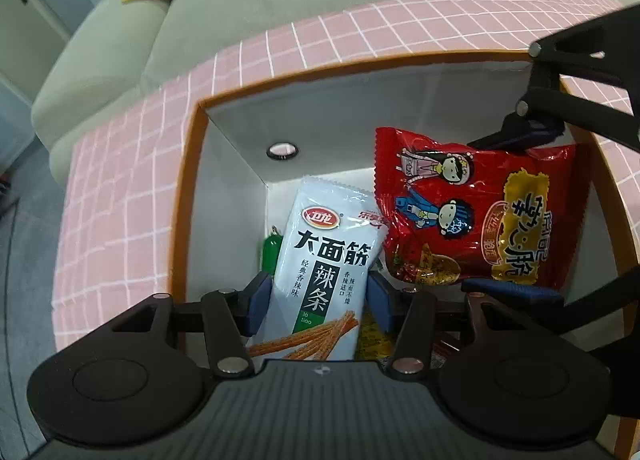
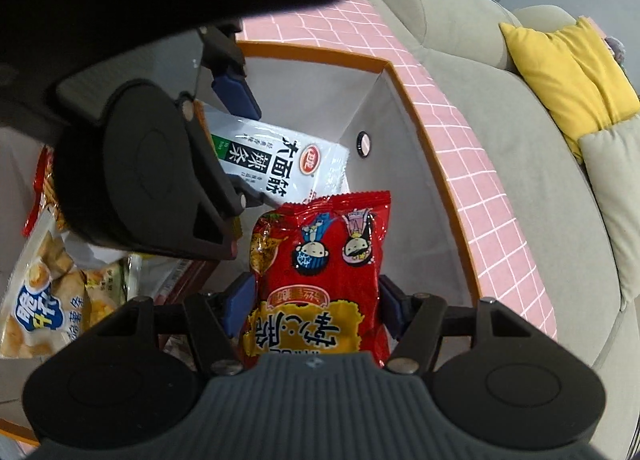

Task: Organize snacks

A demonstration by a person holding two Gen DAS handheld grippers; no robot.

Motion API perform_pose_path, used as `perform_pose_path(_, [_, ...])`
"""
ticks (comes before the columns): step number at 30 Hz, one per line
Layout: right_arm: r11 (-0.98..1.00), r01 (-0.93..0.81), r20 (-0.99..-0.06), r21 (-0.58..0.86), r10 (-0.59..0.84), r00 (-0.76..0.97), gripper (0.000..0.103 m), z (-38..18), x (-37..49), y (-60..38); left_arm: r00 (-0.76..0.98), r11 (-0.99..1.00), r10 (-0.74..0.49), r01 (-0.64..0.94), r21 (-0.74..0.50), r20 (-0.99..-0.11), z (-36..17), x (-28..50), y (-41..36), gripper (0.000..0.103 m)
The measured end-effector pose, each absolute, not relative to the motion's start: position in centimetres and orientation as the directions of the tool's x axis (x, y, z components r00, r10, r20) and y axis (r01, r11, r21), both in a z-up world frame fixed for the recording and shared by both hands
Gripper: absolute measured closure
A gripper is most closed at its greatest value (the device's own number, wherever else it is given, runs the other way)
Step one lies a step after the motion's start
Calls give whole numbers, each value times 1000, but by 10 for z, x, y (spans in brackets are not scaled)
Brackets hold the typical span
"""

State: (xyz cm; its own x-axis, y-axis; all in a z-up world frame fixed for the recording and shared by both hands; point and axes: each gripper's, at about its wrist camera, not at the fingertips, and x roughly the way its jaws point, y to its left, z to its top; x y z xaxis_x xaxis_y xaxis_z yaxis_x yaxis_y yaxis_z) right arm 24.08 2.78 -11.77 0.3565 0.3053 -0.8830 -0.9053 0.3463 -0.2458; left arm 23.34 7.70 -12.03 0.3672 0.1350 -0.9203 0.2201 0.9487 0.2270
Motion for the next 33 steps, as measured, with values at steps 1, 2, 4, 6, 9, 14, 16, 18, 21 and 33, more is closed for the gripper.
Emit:
perform_pose_path(1, [343, -906, -883, -249, 304, 358, 40, -120, 241, 27, 359, 951, 127, 220, 217, -925, -122, 234, 78, 45])
perform_pose_path(2, [344, -904, -883, -253, 299, 361, 40, -122, 242, 28, 354, 951, 120, 227, 210, -928, -122, 235, 78, 44])
perform_pose_path(4, [357, -901, -885, -247, 295, 360, 39, -125, 244, 28, 338, 951, 114, 234, 201, -934, -125, 236, 78, 44])
perform_pose_path(6, [374, -898, -887, -232, 298, 354, 39, -125, 247, 27, 331, 952, 117, 230, 200, -936, -128, 238, 78, 44])
perform_pose_path(9, [393, -893, -888, -220, 299, 350, 38, -126, 249, 24, 322, 958, 112, 217, 189, -940, -129, 238, 80, 39])
perform_pose_path(14, [397, -889, -888, -226, 292, 356, 31, -124, 246, 23, 330, 960, 95, 221, 174, -939, -123, 234, 81, 36])
perform_pose_path(16, [400, -888, -885, -228, 295, 360, 27, -120, 245, 24, 337, 961, 85, 221, 167, -938, -118, 232, 81, 32])
perform_pose_path(18, [407, -887, -884, -218, 302, 357, 21, -114, 244, 24, 353, 961, 87, 217, 172, -931, -111, 229, 80, 27])
perform_pose_path(21, [414, -886, -886, -208, 304, 350, 15, -105, 243, 25, 375, 962, 87, 210, 176, -923, -100, 224, 80, 24])
perform_pose_path(33, [505, -847, -864, -165, 340, 370, 9, -58, 225, 12, 472, 971, 110, 139, 197, -875, -54, 200, 96, 22])
